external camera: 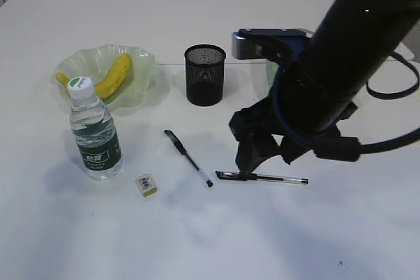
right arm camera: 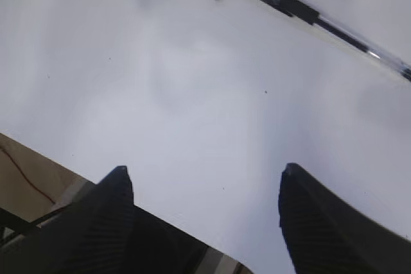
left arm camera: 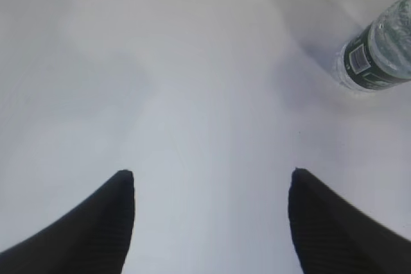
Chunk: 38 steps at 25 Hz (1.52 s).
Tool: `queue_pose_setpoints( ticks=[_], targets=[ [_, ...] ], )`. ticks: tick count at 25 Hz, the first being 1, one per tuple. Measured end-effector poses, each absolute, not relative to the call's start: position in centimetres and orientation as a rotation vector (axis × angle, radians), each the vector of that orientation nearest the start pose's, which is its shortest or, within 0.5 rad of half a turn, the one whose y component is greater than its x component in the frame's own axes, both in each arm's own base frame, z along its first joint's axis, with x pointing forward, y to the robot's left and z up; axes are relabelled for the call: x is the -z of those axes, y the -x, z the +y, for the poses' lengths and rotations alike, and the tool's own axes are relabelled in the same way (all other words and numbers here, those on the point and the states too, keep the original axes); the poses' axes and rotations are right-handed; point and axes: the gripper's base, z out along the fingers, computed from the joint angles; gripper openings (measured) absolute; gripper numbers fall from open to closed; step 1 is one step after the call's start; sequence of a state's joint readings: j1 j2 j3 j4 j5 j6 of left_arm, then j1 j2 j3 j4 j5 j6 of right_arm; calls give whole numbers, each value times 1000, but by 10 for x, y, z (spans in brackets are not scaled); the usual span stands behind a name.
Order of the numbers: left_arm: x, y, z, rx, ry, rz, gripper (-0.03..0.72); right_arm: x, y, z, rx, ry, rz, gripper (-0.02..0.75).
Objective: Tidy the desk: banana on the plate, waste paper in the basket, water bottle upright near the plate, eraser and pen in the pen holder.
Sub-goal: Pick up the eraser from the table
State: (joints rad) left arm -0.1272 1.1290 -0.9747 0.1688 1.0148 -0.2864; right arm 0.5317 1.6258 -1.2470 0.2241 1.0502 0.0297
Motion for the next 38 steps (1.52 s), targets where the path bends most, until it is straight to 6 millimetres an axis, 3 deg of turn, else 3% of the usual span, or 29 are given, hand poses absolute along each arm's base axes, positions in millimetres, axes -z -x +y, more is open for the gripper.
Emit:
queue_pose_setpoints(
  ticks=[6,15,24,31,38],
  targets=[
    [-320,-207,-15,-52,148,2639,502,-257,-283,209,-388,654,2893,524],
    [-320,-207,-16,-31,156,2647,500,-248,-298,227,-327,695,2903,522],
    [-321,-208,-19,7,161,2631,494,-238,-308,259,-259,762,2875,522],
    [-321,-208,-19,11,162,2630,482,-220,-321,296,-248,841,2864,522],
    [-321,-208,-19,14,163,2630,482,-194,-340,313,-169,881,2907,522]
  ],
)
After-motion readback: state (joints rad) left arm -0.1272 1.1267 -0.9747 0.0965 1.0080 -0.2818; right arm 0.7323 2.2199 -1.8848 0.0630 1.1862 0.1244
